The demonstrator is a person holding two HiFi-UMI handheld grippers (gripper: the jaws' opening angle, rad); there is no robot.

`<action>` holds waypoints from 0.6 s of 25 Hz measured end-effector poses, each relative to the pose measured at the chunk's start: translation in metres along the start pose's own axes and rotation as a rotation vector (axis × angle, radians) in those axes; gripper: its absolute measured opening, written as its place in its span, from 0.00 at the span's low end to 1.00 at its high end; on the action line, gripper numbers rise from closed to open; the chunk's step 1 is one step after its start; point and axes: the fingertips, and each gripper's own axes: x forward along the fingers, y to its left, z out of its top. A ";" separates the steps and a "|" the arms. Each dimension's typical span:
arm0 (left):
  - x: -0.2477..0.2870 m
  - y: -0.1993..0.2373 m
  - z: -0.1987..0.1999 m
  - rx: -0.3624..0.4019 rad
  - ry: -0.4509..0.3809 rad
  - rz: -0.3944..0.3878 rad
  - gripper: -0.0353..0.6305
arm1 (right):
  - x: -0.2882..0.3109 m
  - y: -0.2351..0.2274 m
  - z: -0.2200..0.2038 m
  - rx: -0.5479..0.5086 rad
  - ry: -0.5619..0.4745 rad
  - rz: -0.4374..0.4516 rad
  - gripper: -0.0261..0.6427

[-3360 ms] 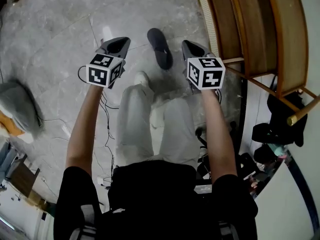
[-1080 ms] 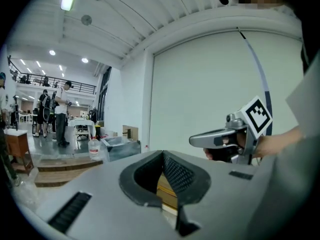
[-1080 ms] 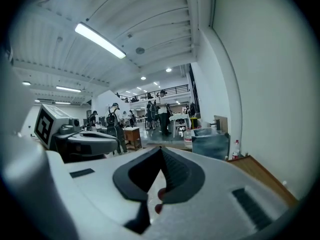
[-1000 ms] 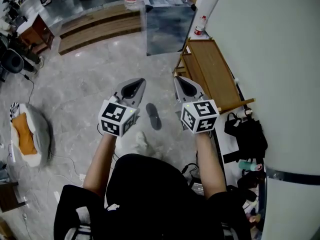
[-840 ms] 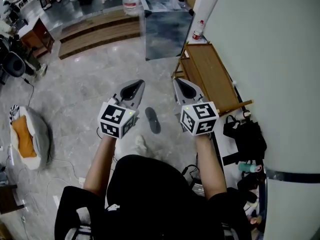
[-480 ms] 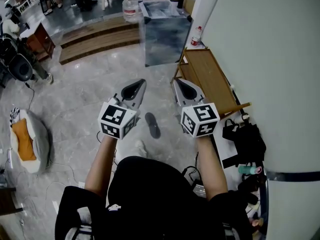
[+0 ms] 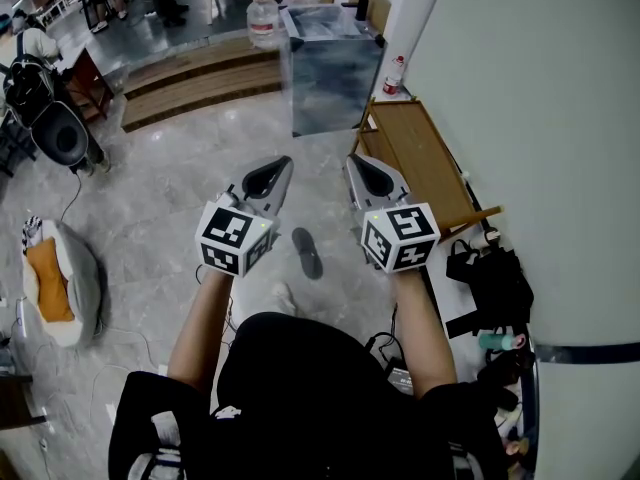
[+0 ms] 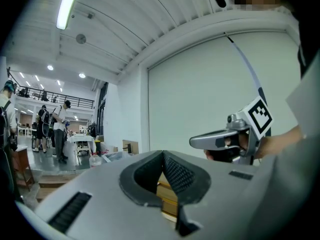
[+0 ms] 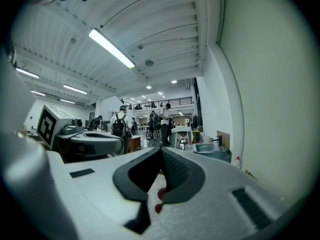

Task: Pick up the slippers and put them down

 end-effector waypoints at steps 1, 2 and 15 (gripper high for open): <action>0.000 -0.001 0.000 0.002 0.000 -0.001 0.06 | 0.000 0.000 -0.001 0.001 -0.001 0.002 0.04; 0.000 -0.001 -0.001 0.004 0.000 -0.001 0.06 | 0.000 0.000 -0.002 0.002 -0.001 0.003 0.04; 0.002 0.002 -0.005 -0.004 0.002 -0.003 0.06 | 0.007 0.005 -0.004 0.006 -0.001 0.007 0.04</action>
